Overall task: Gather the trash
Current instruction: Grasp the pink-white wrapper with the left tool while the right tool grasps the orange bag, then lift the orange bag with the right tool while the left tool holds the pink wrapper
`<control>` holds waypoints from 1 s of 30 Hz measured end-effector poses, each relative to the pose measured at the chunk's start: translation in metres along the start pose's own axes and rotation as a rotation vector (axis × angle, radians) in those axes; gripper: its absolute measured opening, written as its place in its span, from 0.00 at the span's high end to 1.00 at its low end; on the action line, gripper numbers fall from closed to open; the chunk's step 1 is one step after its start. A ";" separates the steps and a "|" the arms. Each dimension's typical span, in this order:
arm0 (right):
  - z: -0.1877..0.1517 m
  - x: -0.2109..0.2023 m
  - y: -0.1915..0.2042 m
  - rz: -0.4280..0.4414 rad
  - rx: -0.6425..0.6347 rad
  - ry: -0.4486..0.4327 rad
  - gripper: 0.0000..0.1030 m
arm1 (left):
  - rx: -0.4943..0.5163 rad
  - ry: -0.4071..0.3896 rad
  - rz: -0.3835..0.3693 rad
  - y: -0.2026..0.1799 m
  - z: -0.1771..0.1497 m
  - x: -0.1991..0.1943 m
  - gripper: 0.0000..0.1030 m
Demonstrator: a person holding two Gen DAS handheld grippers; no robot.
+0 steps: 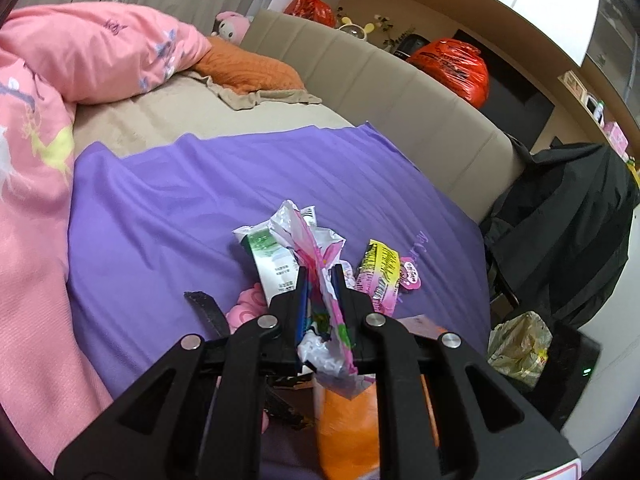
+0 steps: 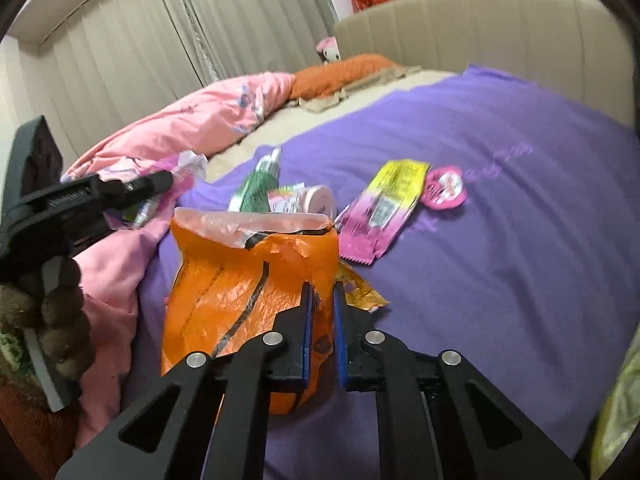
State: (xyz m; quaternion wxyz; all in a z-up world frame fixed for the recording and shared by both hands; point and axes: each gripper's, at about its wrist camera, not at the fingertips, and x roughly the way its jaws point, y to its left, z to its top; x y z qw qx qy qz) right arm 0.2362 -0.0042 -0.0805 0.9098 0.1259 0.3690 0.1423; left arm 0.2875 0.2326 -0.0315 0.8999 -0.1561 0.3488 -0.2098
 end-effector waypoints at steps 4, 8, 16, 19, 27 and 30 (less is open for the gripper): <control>0.003 -0.031 -0.012 -0.035 0.011 -0.058 0.90 | 0.047 -0.013 -0.004 -0.016 -0.004 -0.006 0.89; 0.001 -0.058 -0.032 -0.093 0.050 -0.104 0.90 | 0.086 -0.009 -0.006 -0.033 -0.011 -0.010 0.89; -0.014 -0.065 -0.051 -0.109 0.037 -0.011 0.54 | 0.050 0.035 -0.012 -0.038 -0.025 -0.015 0.89; -0.025 -0.072 -0.051 -0.033 0.022 -0.031 0.38 | 0.033 0.037 -0.013 -0.033 -0.025 -0.016 0.89; -0.056 -0.044 -0.049 0.009 0.139 0.071 0.38 | 0.030 0.053 -0.014 -0.032 -0.028 -0.011 0.89; -0.059 -0.033 -0.042 -0.005 0.128 0.046 0.41 | 0.033 0.052 -0.009 -0.034 -0.028 -0.010 0.89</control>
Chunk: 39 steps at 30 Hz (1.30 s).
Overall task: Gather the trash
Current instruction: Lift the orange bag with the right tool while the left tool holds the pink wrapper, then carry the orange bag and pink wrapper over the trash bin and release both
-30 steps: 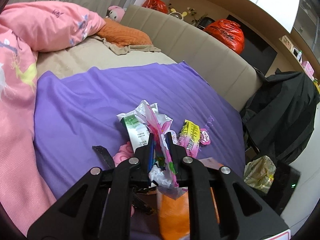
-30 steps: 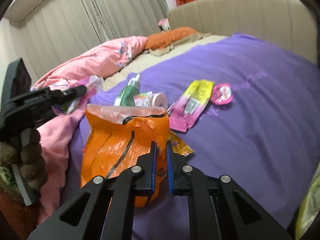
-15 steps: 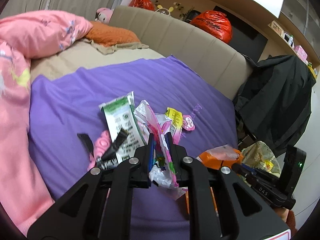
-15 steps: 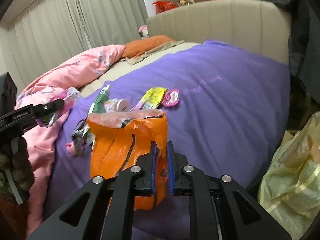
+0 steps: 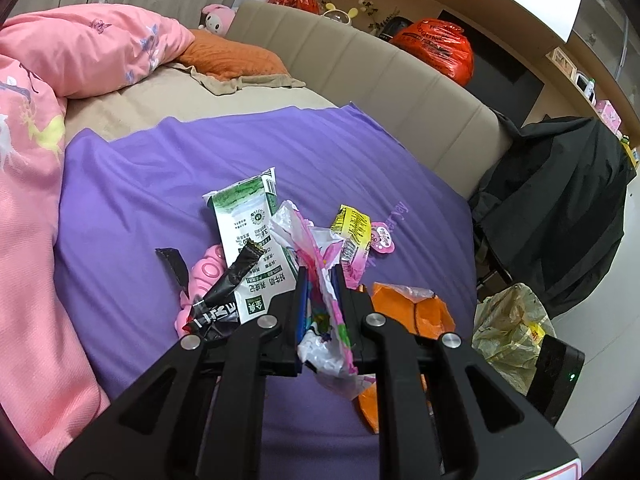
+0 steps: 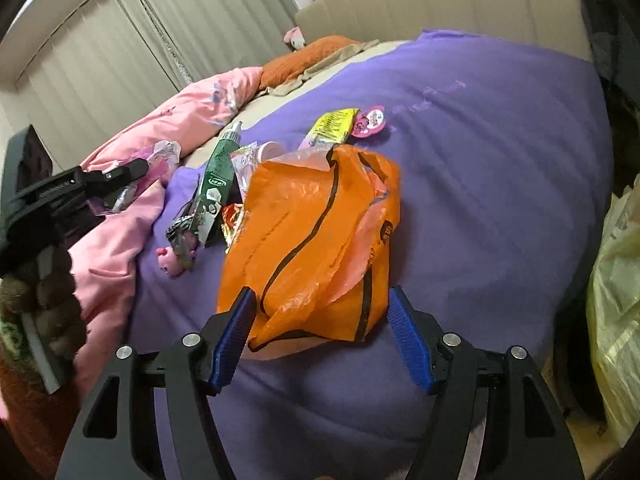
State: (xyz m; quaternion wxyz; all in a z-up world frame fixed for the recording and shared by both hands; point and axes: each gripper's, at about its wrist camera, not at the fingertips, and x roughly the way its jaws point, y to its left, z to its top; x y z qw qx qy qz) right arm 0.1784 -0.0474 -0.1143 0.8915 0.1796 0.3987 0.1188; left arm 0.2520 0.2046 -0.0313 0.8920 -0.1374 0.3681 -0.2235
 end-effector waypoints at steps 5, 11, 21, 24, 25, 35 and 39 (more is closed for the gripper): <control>0.004 -0.003 0.001 -0.016 -0.035 -0.024 0.70 | 0.026 -0.022 0.039 -0.006 -0.001 -0.005 0.89; 0.026 -0.064 -0.011 -0.105 -0.086 -0.176 0.71 | 0.036 -0.084 0.058 -0.028 0.006 -0.029 0.89; 0.044 -0.150 -0.023 -0.188 -0.241 -0.322 0.71 | 0.254 -0.222 0.025 -0.147 0.012 -0.080 0.89; 0.042 -0.177 -0.033 -0.219 -0.276 -0.355 0.71 | 0.315 -0.232 0.018 -0.185 0.006 -0.083 0.89; 0.040 -0.188 -0.039 -0.231 -0.281 -0.366 0.71 | 0.340 -0.234 0.011 -0.201 0.003 -0.083 0.89; 0.017 -0.274 -0.106 -0.344 -0.217 -0.445 0.71 | 0.518 -0.178 -0.111 -0.315 -0.038 -0.059 0.89; 0.008 -0.296 -0.128 -0.383 -0.185 -0.462 0.71 | 0.566 -0.150 -0.150 -0.345 -0.053 -0.049 0.89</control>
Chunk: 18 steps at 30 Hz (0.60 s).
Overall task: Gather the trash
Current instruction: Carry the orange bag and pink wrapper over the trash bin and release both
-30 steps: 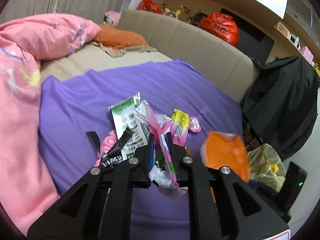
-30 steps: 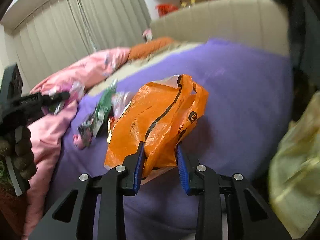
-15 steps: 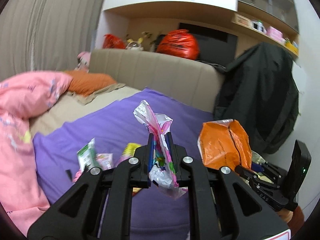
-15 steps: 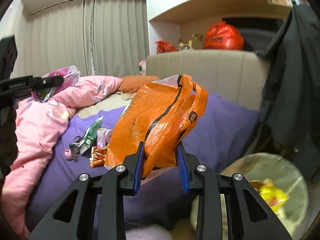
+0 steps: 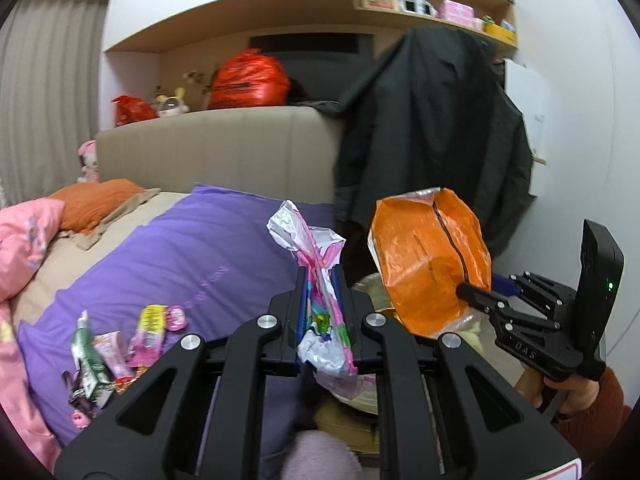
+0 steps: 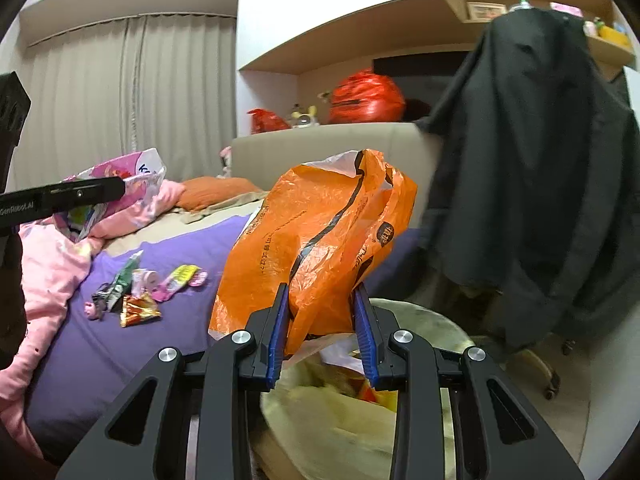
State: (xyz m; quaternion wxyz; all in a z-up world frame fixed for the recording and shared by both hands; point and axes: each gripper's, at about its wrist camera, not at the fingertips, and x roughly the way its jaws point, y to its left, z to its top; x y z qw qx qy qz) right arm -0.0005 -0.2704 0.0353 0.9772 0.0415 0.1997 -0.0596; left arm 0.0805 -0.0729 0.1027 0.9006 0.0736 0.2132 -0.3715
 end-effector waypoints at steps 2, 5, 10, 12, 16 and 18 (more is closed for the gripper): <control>-0.004 -0.004 -0.011 -0.018 0.006 0.005 0.71 | 0.015 0.011 -0.018 -0.011 0.000 0.006 0.89; -0.009 -0.008 -0.021 -0.037 0.013 0.011 0.71 | 0.030 0.026 -0.039 -0.023 -0.001 0.014 0.89; -0.015 -0.010 -0.035 -0.055 0.030 0.019 0.71 | 0.054 0.055 -0.070 -0.040 -0.005 0.029 0.89; -0.016 -0.010 -0.039 -0.063 0.032 0.023 0.71 | 0.059 0.066 -0.079 -0.043 -0.007 0.034 0.89; -0.021 -0.008 -0.050 -0.085 0.032 0.032 0.71 | 0.053 0.086 -0.124 -0.047 -0.008 0.048 0.89; -0.023 -0.007 -0.057 -0.102 0.030 0.041 0.71 | 0.038 0.107 -0.171 -0.048 -0.009 0.060 0.89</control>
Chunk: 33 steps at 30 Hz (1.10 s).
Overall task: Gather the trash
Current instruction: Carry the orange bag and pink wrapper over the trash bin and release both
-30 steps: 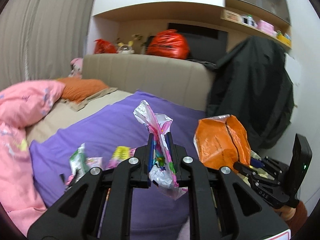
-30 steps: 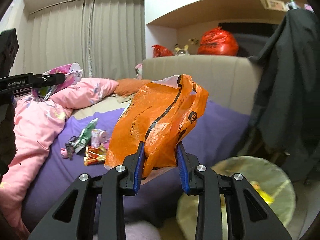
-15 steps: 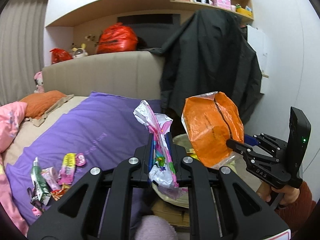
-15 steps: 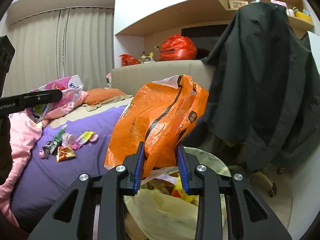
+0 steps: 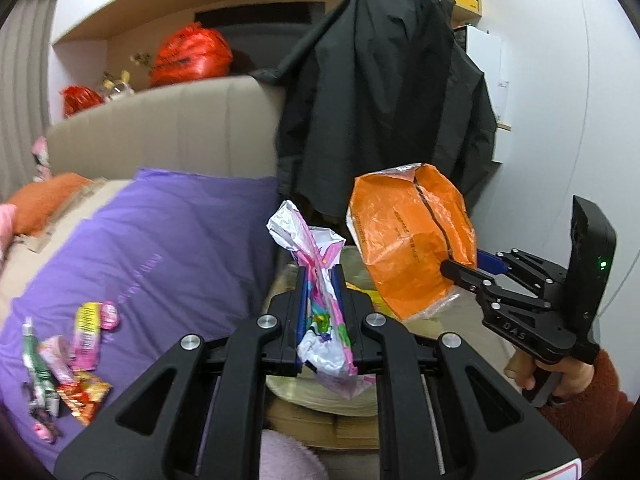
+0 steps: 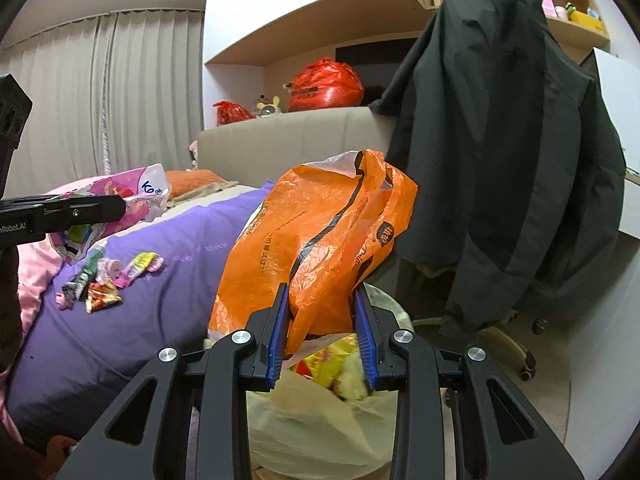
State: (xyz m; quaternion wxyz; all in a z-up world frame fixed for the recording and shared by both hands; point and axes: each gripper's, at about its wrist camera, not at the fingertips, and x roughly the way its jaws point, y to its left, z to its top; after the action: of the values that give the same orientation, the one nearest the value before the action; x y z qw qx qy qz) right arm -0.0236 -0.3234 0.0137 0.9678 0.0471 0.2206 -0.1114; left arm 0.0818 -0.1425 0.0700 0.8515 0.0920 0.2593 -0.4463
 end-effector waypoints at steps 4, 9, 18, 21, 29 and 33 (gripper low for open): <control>-0.007 0.009 -0.016 -0.030 -0.009 0.041 0.71 | -0.035 0.068 -0.123 -0.003 -0.003 0.035 0.89; -0.017 0.035 -0.029 -0.053 -0.069 0.139 0.71 | -0.051 0.172 -0.247 -0.015 -0.010 0.093 0.89; -0.038 0.100 -0.021 0.064 -0.140 0.331 0.71 | -0.026 0.428 -0.140 -0.004 -0.036 0.200 0.89; -0.041 0.114 -0.014 0.094 -0.159 0.365 0.71 | -0.014 0.445 -0.111 0.003 -0.043 0.204 0.89; -0.046 0.124 -0.007 0.097 -0.168 0.389 0.71 | 0.020 0.430 -0.105 0.001 -0.047 0.200 0.90; -0.044 0.118 -0.014 0.087 -0.129 0.375 0.71 | -0.014 0.413 -0.130 0.005 -0.048 0.203 0.89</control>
State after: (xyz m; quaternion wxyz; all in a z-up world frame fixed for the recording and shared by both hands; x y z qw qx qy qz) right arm 0.0581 -0.3536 -0.0778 0.9147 0.0142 0.4014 -0.0445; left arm 0.1632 -0.2655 -0.0774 0.7502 0.1590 0.4368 -0.4702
